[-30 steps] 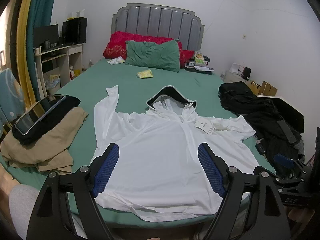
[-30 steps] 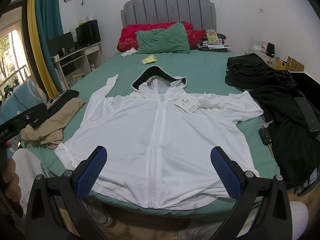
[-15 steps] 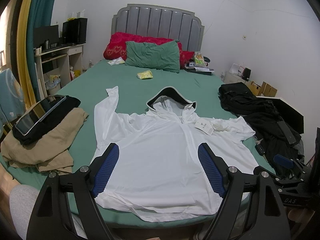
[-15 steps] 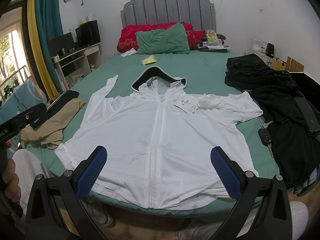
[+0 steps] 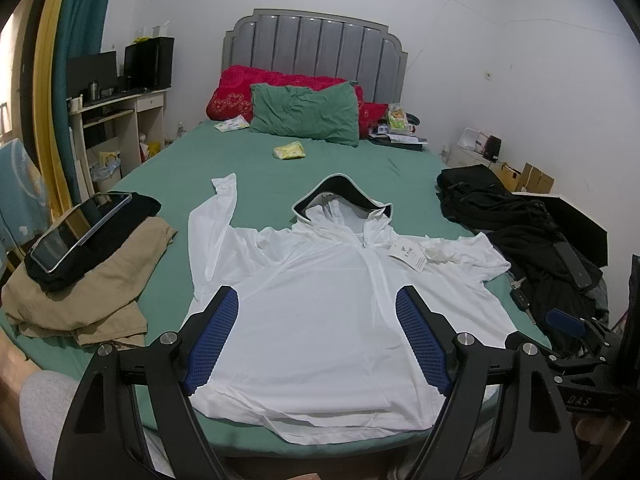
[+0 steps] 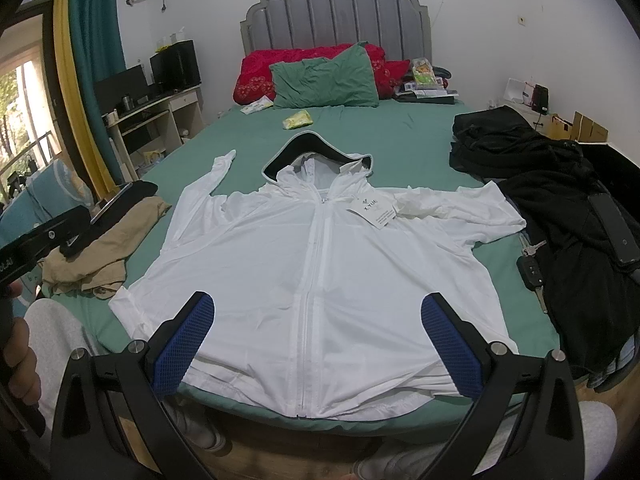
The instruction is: Fold large clothes
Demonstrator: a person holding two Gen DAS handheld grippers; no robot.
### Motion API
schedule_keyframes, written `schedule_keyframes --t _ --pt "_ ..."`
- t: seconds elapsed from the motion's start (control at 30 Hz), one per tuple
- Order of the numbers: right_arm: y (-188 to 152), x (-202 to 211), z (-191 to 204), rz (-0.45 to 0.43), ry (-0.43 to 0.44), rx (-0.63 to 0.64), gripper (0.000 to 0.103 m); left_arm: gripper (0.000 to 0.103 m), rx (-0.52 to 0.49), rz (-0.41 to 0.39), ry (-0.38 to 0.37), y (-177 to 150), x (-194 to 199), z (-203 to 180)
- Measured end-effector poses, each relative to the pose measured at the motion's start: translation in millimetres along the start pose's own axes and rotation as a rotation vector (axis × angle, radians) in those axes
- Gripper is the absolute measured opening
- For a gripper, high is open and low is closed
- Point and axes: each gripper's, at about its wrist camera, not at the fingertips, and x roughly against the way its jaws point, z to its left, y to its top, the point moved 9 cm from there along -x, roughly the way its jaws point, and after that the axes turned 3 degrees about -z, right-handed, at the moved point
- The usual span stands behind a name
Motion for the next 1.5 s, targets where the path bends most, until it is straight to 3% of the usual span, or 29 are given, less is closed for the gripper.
schedule_keyframes --t 0.27,0.63,0.7,0.77,0.83,1.0,1.03,1.07,1.13,1.27,1.5 --pt "0.1 -17.3 -7.5 0.025 -0.001 0.006 0.102 0.084 -0.023 0.015 -0.016 7.5 -14.0 -7.5" --pt "26.6 -105.2 -83.7 0.119 -0.057 0.09 0.101 0.084 -0.05 0.181 -0.025 -7.4 -127.0 9.5" --pt "35.0 -132.2 -93.0 0.14 -0.077 0.162 0.091 0.084 -0.049 0.21 -0.029 -10.4 -152.7 14.2" --pt "39.9 -167.2 -101.8 0.182 -0.101 0.232 0.075 0.084 -0.043 0.233 -0.033 -13.2 -175.9 19.9" --pt "40.0 -204.1 -112.6 0.223 -0.125 0.286 0.067 0.084 -0.044 0.252 -0.039 -16.0 -197.7 23.6" --pt "43.3 -276.0 -142.9 0.287 -0.179 0.325 0.058 0.084 -0.042 0.276 -0.049 -20.8 -237.8 33.6" --pt "44.1 -285.8 -145.6 0.294 -0.18 0.331 0.05 0.084 -0.037 0.282 -0.056 -22.5 -243.1 35.0" --pt "44.6 -292.6 -145.5 0.304 -0.171 0.336 0.033 0.084 -0.029 0.288 -0.064 -24.0 -247.7 36.3" --pt "52.5 -297.6 -143.1 0.287 -0.153 0.338 0.004 0.084 -0.007 0.296 -0.083 -27.0 -253.1 40.6" --pt "94.0 -273.8 -112.2 0.165 -0.124 0.33 0.004 0.084 0.017 0.281 -0.09 -22.4 -247.1 53.1" --pt "146.2 -231.6 39.6 0.053 0.167 0.287 0.004 0.084 0.071 0.215 -0.018 5.3 -222.7 99.9"
